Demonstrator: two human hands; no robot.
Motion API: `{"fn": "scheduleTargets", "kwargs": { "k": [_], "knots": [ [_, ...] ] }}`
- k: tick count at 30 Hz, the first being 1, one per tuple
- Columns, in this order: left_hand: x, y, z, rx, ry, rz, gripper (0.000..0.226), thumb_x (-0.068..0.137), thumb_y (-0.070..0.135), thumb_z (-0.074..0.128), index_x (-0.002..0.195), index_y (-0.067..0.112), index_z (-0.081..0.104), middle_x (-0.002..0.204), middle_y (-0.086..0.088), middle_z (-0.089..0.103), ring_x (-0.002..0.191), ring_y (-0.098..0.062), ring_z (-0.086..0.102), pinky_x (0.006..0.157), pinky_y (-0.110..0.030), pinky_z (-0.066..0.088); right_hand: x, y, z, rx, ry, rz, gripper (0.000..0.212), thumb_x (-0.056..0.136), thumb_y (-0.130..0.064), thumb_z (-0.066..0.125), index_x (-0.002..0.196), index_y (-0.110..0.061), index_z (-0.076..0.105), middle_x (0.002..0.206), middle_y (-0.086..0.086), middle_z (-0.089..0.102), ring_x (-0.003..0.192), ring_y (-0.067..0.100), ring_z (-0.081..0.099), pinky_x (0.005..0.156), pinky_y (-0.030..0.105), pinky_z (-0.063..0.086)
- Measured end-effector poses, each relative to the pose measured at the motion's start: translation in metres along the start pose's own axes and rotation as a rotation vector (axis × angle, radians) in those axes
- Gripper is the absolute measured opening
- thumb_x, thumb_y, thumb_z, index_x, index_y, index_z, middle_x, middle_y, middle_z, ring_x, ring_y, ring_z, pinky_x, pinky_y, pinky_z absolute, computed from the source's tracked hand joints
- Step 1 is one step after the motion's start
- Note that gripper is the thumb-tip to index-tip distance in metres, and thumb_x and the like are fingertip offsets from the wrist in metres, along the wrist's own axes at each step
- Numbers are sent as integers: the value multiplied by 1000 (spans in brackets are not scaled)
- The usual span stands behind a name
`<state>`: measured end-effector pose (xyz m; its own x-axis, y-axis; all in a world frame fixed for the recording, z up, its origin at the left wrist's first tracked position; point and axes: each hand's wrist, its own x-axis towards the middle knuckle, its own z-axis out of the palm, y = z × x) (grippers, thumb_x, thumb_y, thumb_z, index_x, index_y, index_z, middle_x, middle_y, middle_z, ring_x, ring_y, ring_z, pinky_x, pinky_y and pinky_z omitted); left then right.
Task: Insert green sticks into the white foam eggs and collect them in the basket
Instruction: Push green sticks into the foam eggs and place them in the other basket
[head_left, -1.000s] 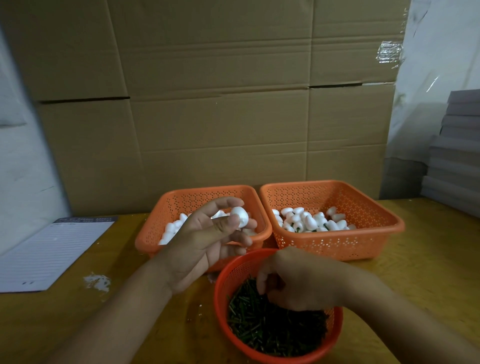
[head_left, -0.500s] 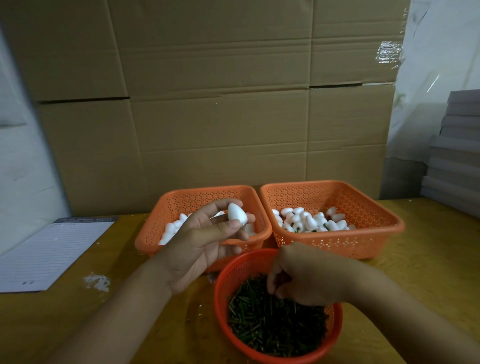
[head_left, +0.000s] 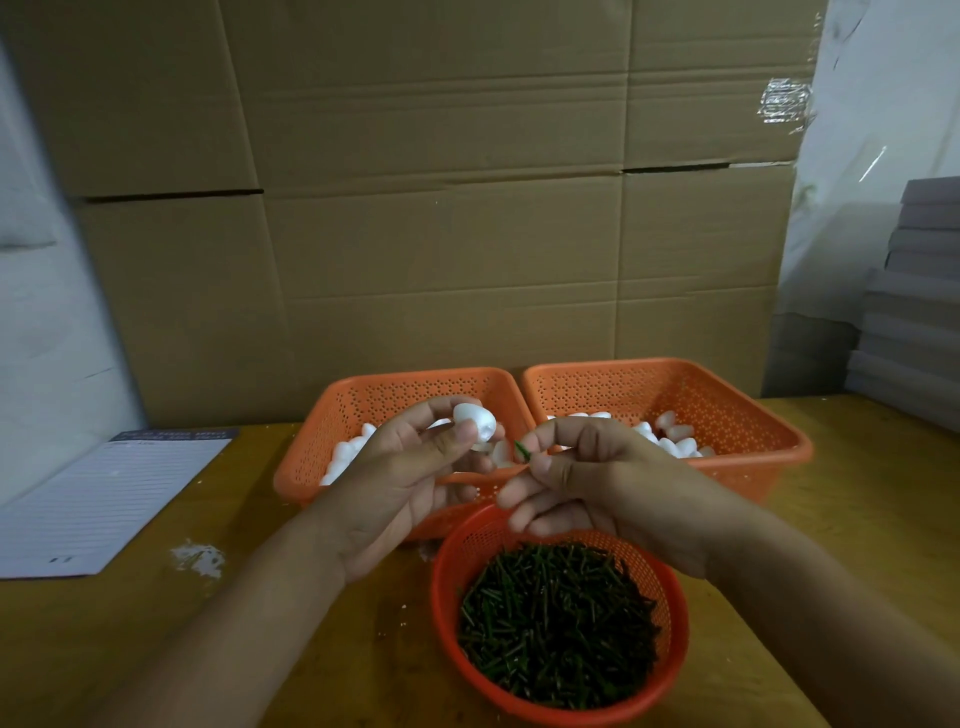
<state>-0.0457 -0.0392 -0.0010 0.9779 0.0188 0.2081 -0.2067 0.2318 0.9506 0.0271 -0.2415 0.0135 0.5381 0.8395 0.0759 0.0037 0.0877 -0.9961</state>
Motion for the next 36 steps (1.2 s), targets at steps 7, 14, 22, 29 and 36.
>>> {"fn": "scheduleTargets", "kwargs": {
  "k": [7,14,22,29,36],
  "knots": [
    [0,0,2,27,5,2,40,75,32,78,114,25,72,100,-6,69,87,-14,66,73,-29,57,3,5,5,-57,65,-21,13,99,-12,57,109,-3,59,102,13,76,94,25,75,70,25,59],
    [-2,1,2,65,4,-2,40,82,20,73,121,15,63,93,-8,68,87,-15,66,71,-27,55,1,4,8,-207,190,-61,8,94,-11,65,97,-5,68,87,10,77,73,16,72,61,21,55],
    [-2,2,3,40,-14,13,31,75,24,79,106,26,73,92,-9,68,85,-13,66,67,-25,54,1,4,7,-306,211,-74,7,93,-14,67,91,-10,71,80,3,75,64,8,63,55,18,48],
    [-2,1,2,65,2,20,34,80,19,76,113,20,67,94,-9,70,85,-15,67,67,-25,54,1,6,9,-312,201,-43,13,96,-15,64,99,-3,69,86,6,77,70,13,70,57,19,51],
    [-2,0,3,128,-11,22,36,77,24,84,111,25,71,114,-12,71,93,-17,67,77,-28,56,3,7,14,-213,193,-42,10,97,-15,61,96,-7,68,85,7,77,71,15,72,58,18,54]
  ]
}}
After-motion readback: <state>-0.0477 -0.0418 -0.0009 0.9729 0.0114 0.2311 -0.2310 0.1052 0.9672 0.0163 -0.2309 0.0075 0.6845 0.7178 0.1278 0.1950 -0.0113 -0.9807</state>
